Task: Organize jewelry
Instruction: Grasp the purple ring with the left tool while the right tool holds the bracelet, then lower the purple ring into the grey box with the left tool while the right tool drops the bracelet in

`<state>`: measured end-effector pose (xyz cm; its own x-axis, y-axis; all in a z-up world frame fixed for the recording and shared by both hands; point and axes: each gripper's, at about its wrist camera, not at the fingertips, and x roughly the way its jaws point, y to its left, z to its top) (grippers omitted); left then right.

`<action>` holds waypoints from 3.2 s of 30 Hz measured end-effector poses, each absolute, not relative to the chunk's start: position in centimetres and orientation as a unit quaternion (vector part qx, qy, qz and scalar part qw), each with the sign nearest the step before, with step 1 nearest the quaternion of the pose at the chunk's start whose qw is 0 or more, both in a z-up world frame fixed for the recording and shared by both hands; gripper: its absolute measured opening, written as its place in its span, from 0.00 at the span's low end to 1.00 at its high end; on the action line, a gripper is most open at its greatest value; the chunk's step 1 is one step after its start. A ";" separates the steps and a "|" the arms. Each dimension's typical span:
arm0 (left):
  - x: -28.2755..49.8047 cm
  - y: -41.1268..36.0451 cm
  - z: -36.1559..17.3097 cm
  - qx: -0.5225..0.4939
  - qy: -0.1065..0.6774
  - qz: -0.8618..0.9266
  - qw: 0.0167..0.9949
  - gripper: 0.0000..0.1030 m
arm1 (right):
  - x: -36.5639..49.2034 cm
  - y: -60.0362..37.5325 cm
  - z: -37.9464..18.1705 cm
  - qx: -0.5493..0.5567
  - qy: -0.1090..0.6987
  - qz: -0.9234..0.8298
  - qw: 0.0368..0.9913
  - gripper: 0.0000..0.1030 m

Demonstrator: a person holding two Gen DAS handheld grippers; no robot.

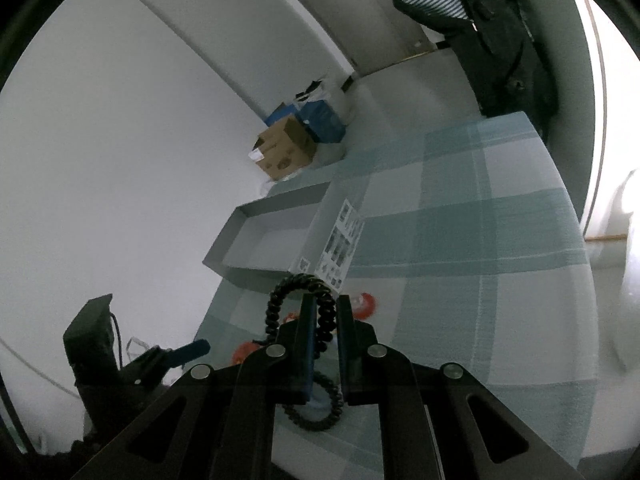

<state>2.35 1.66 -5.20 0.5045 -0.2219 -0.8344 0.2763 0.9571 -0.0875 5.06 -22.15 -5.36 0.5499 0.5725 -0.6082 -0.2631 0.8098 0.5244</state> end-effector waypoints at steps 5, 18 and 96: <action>2.0 -1.9 -4.9 0.133 0.434 -0.158 0.877 0.98 | 4.9 -22.1 -5.1 0.191 0.403 0.250 0.859 0.09; 4.9 -0.2 -6.7 0.152 0.491 -0.227 0.827 0.71 | 5.1 -23.2 -4.6 0.205 0.395 0.246 0.861 0.09; 15.1 5.4 -3.7 -0.108 0.487 -0.190 0.846 0.68 | 16.7 -13.9 -4.2 0.109 0.455 0.242 0.850 0.33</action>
